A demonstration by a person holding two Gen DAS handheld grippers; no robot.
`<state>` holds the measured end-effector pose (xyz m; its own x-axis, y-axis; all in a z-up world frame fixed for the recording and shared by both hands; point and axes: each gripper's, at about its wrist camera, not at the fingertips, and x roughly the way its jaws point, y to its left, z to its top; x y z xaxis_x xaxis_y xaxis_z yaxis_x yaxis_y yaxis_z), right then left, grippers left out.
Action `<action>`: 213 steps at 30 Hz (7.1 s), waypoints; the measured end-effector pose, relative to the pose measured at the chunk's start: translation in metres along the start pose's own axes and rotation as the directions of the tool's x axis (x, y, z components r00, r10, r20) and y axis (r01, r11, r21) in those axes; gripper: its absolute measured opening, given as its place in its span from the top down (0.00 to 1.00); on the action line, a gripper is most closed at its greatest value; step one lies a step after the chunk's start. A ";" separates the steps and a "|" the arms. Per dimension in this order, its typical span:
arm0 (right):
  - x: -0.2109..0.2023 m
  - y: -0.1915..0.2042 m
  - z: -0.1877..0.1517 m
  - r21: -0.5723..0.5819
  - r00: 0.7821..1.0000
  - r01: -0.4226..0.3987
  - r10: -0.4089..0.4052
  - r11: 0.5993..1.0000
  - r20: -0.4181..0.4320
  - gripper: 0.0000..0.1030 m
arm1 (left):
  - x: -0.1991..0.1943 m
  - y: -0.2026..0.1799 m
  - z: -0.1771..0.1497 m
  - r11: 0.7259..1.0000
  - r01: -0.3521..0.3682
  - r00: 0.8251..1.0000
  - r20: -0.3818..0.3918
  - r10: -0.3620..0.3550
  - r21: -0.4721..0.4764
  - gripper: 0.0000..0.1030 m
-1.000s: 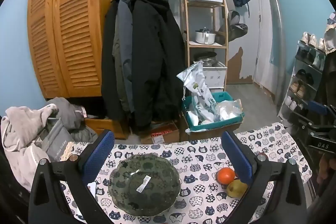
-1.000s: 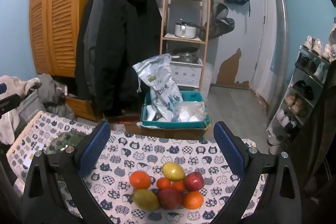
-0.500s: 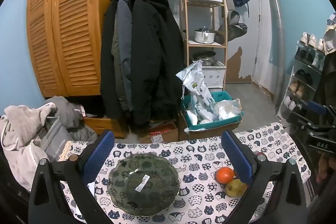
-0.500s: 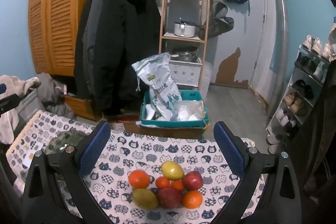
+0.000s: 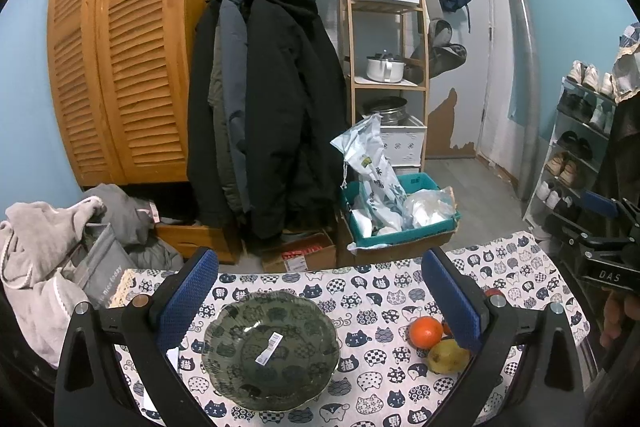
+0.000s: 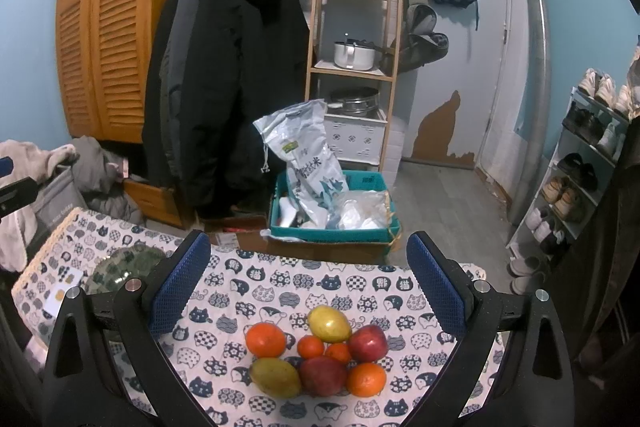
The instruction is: Organize fruits
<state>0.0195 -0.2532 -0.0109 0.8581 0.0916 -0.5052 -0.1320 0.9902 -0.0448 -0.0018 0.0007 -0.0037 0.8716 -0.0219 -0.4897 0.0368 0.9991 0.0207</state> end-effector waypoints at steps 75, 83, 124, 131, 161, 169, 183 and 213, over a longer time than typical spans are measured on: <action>-0.002 0.005 -0.002 -0.009 1.000 0.002 -0.002 1.000 0.007 0.06 | -0.006 -0.003 0.004 1.000 0.003 1.000 0.003 -0.003 -0.002 0.00; -0.004 0.005 0.005 -0.008 1.000 0.005 -0.005 1.000 0.008 0.06 | -0.004 -0.001 0.003 1.000 -0.001 1.000 -0.003 0.001 -0.009 0.00; 0.045 -0.077 -0.071 0.072 0.962 0.089 -0.067 0.993 -0.265 0.06 | 0.086 -0.048 -0.046 0.997 0.046 0.938 -0.341 -0.065 -0.064 0.00; 0.059 -0.087 -0.095 0.076 0.936 0.094 -0.062 0.993 -0.345 0.06 | 0.109 -0.067 -0.070 0.995 0.080 0.895 -0.436 -0.101 -0.066 0.00; 0.142 -0.110 -0.204 0.098 0.770 0.066 0.012 0.993 -0.638 0.06 | 0.208 -0.179 -0.190 0.990 0.136 0.670 -0.732 -0.127 -0.047 0.01; 0.151 -0.118 -0.210 0.119 0.759 0.054 0.037 0.991 -0.650 0.06 | 0.227 -0.197 -0.203 0.989 0.147 0.657 -0.748 -0.098 -0.001 0.01; 0.186 -0.114 -0.219 0.112 0.736 -0.019 0.090 0.994 -0.671 0.12 | 0.245 -0.215 -0.213 0.972 0.229 0.629 -0.756 -0.180 -0.041 0.18; 0.214 -0.112 -0.229 0.229 0.690 -0.115 0.244 0.967 -0.681 0.39 | 0.224 -0.162 -0.215 0.966 0.230 0.611 -0.756 -0.237 -0.116 0.19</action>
<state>0.1040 -0.3688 -0.3111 0.2225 0.2330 -0.9467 -0.1126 0.9707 0.2124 0.0825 -0.1579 -0.3041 0.1543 -0.2225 -0.9627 0.1793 0.9644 -0.1942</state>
